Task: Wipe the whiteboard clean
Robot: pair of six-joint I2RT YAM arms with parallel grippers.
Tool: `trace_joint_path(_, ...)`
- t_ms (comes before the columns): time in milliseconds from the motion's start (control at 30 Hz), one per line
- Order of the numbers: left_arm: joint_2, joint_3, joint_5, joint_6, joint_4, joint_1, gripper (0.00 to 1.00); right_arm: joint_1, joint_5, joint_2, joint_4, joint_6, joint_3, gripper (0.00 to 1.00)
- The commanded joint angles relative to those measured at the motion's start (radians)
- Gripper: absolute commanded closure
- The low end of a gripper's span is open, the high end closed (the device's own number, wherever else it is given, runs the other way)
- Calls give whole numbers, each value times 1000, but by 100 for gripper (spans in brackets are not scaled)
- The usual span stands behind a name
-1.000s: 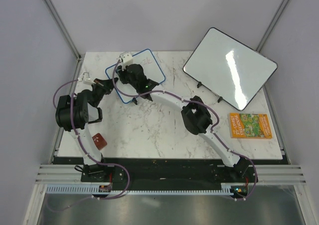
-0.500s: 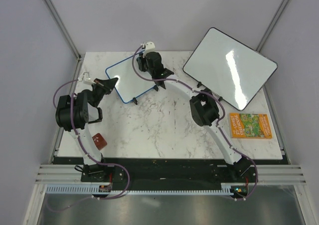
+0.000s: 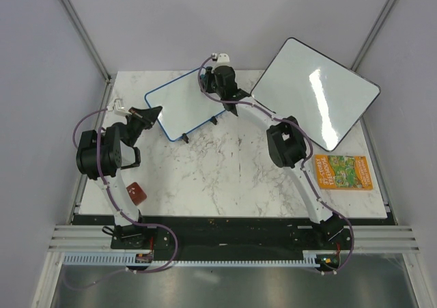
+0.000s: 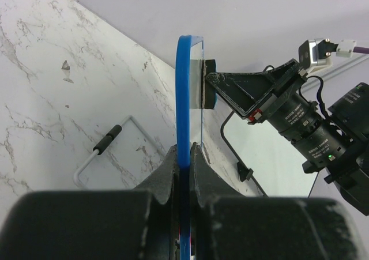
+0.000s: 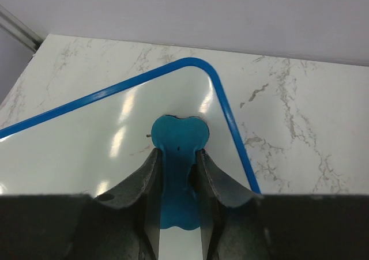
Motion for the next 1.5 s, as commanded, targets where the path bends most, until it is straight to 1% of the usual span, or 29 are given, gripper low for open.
trace_joint_path(0, 30, -15, 54, 119, 187, -11, 98, -51, 31, 29, -49, 30, -37, 100)
trace_joint_path(67, 30, -15, 53, 121, 187, -12, 98, -56, 37, 25, -51, 35, -47, 100)
trace_joint_path(367, 32, -15, 53, 120, 187, -13, 98, -54, -31, 20, -45, 29, -49, 100)
trace_joint_path(533, 30, -15, 54, 120, 187, -13, 98, -5, -8, -12, -43, -41, -52, 100)
trace_joint_path(700, 33, -12, 62, 121, 187, -13, 98, 58, -34, -18, -28, -77, -49, 100)
trace_joint_path(867, 35, -11, 63, 119, 187, -13, 98, 114, -61, -8, -12, -90, -52, 100)
trace_joint_path(1067, 35, -8, 68, 119, 187, -13, 98, 191, -142, -1, 15, -97, -52, 100)
trace_joint_path(1167, 35, -8, 67, 119, 187, -13, 98, 210, -147, -14, 40, -100, -77, 100)
trace_joint_path(1267, 35, -8, 68, 119, 187, -13, 98, 208, -126, -18, 58, -100, -94, 100)
trace_joint_path(1333, 35, -8, 68, 119, 187, -13, 98, 200, -81, -21, 54, -100, -100, 100)
trace_joint_path(1467, 35, -9, 68, 119, 187, -13, 98, 144, -51, -29, 40, -48, -112, 100)
